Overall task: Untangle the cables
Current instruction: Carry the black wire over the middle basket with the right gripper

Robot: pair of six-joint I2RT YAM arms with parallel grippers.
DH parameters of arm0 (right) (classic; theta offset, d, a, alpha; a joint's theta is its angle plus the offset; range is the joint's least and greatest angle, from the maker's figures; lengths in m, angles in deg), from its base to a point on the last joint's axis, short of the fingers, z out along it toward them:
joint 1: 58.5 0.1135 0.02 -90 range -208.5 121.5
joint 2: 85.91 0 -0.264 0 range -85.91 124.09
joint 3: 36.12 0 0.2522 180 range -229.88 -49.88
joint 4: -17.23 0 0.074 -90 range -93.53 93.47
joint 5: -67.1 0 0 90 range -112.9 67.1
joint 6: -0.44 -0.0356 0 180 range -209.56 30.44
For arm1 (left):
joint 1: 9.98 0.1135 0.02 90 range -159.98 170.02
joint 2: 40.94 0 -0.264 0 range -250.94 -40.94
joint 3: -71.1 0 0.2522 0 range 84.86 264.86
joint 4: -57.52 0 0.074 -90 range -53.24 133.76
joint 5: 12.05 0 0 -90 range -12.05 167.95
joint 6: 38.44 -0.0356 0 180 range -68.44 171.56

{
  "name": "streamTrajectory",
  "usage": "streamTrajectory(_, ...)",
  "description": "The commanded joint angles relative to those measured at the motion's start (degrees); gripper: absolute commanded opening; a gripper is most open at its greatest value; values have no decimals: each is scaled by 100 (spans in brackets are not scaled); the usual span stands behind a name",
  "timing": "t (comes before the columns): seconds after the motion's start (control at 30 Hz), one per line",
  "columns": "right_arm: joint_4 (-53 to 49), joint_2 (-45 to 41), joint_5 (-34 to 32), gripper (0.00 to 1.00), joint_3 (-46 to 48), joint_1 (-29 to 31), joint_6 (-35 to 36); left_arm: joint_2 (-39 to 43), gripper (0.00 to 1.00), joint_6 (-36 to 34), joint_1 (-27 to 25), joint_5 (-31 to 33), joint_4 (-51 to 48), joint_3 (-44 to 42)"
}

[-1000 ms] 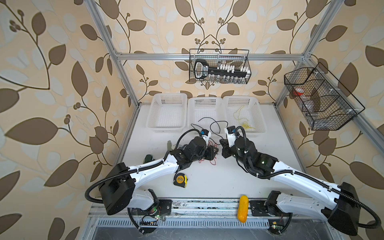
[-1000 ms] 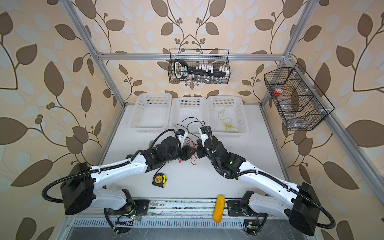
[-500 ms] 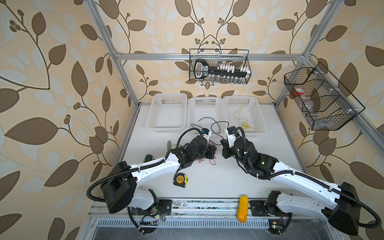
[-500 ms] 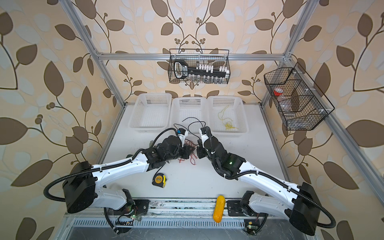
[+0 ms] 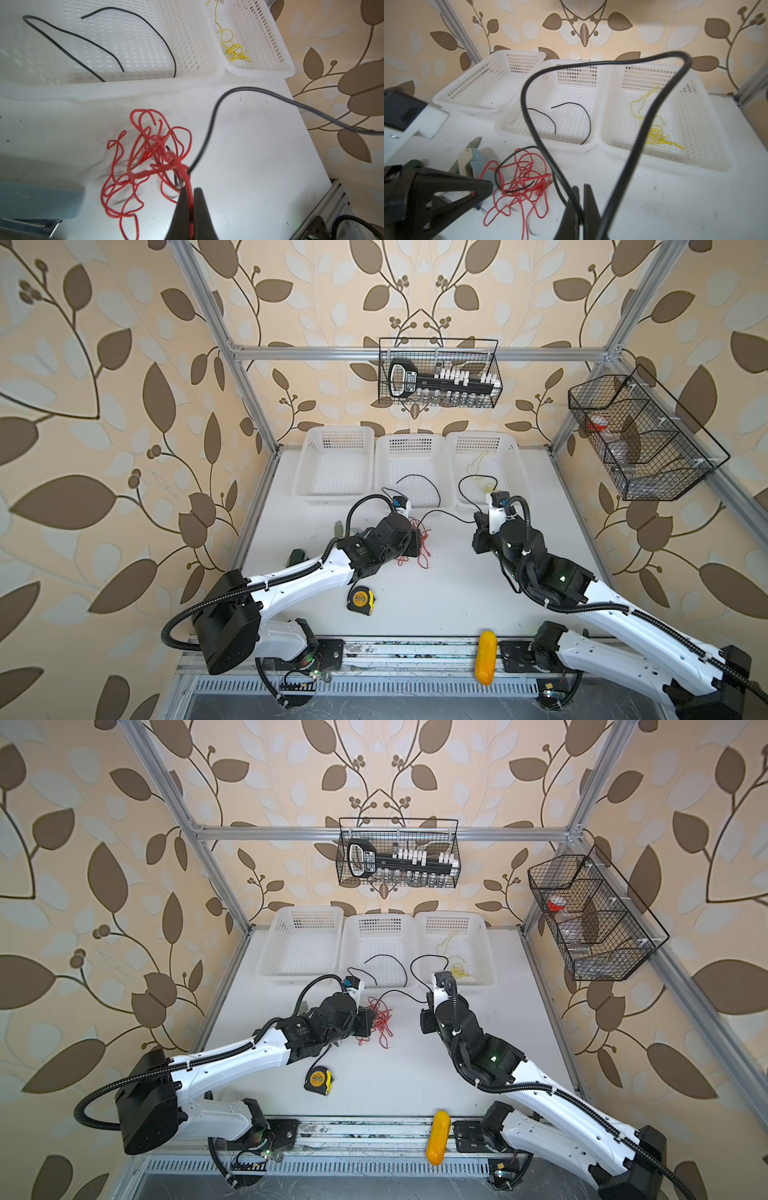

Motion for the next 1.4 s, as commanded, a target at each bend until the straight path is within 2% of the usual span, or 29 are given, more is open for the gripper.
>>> streamTrajectory(0.0,-348,-90,-666,0,-236,-61,277,216,0,2,36,287,-153,-77)
streamTrajectory(0.13,-278,-42,-666,0,-432,-70,475,207,0,-2,36,315,-177,-153)
streamTrajectory(0.3,-275,145,-1047,0,-929,-121,793,190,0,52,36,319,-221,-323)
streamTrajectory(0.4,-191,177,-995,0,-1258,-190,932,190,0,106,32,344,-226,-453)
streamTrajectory(0.5,3,214,-471,0,-1488,-210,963,165,0,125,36,390,-217,-515)
streamTrajectory(0.67,373,371,874,0,-1706,-210,922,76,0,108,36,424,-191,-516)
streamTrajectory(0.73,451,542,1200,0,-1819,-210,926,45,0,100,36,397,-182,-499)
streamTrajectory(0.97,568,1651,1468,0,-2369,-368,1421,91,0,99,36,368,-182,-550)
streamTrajectory(1.37,778,3124,2074,0,-3620,-1131,1587,261,0,152,36,418,-120,-742)
